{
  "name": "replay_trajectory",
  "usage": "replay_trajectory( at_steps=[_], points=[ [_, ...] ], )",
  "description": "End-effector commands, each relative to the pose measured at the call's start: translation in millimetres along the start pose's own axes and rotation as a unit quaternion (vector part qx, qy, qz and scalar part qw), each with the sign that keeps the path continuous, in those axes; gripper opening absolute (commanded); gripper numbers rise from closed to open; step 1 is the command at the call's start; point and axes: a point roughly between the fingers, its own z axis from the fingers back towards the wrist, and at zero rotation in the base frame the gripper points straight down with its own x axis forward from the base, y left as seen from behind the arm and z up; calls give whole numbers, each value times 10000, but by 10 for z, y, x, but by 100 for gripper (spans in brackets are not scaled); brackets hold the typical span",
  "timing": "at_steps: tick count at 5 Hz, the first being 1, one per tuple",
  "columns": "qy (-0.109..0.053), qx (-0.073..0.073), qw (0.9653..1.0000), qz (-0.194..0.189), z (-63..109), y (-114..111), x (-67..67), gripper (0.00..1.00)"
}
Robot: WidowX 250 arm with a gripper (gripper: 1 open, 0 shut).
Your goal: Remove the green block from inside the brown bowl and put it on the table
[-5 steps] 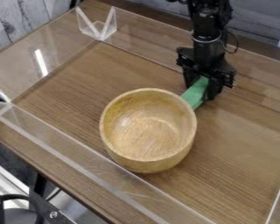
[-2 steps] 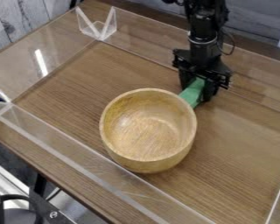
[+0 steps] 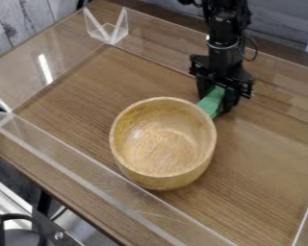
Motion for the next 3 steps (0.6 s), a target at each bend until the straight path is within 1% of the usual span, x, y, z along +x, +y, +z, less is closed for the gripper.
replay_trajectory(
  at_steps=[1, 3],
  points=[
    [-121, 77, 9998, 156, 49, 132, 61, 0],
    [-59, 92, 9997, 234, 43, 177, 50, 0]
  ],
)
